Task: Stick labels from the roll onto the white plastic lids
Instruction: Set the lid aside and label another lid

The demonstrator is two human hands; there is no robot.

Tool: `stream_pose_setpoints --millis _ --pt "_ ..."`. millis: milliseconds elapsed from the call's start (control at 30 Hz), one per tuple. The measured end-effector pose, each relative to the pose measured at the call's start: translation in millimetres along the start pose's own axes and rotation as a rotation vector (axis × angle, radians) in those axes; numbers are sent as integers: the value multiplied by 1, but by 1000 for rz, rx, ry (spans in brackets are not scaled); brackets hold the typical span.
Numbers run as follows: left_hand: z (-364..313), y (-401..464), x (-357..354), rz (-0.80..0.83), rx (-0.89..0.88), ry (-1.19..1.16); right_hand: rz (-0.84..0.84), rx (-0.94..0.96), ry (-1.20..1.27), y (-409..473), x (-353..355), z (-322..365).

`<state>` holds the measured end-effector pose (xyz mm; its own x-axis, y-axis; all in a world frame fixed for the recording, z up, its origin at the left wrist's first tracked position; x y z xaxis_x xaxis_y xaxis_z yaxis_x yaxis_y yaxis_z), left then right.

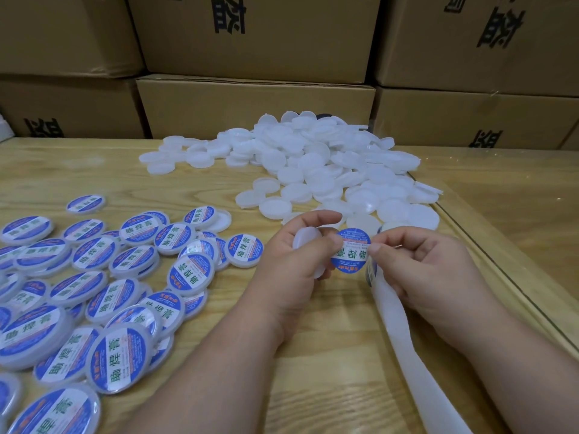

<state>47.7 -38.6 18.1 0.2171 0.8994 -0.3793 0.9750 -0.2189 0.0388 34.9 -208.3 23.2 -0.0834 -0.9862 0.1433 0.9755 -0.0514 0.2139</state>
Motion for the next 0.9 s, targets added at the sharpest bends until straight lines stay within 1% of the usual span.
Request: stream_pose_setpoints --millis 100,200,300,400,667,733,800,900 --pt "2 0 0 -20 -8 -4 0 -11 29 -1 -2 5" --pt "2 1 1 -81 -5 -44 -27 -16 95 -1 -1 8" --pt "0 0 4 -107 24 -107 -36 -64 217 -3 0 11" --pt "-2 -3 7 -95 46 -193 -6 -139 344 -2 0 11" --pt "-2 1 -1 -61 120 -309 162 -298 464 -1 3 13" --pt "-1 1 -3 -77 132 -344 224 -337 483 -2 4 14" --pt "0 1 -4 -86 167 -358 304 -357 451 -4 2 16" --pt "0 0 -6 -25 222 -393 400 -370 368 -8 -2 17"
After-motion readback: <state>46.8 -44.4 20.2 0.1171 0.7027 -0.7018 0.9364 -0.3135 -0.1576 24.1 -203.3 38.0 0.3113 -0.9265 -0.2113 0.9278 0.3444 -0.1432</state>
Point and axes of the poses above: each hand's wrist, its own y-axis towards the middle knuckle, its own x-axis out of the back of the hand, z = x × y, the point moved 3 cm from there along y, towards the middle knuckle, and after that the axes turned 3 degrees about x, right-handed, at the moved point
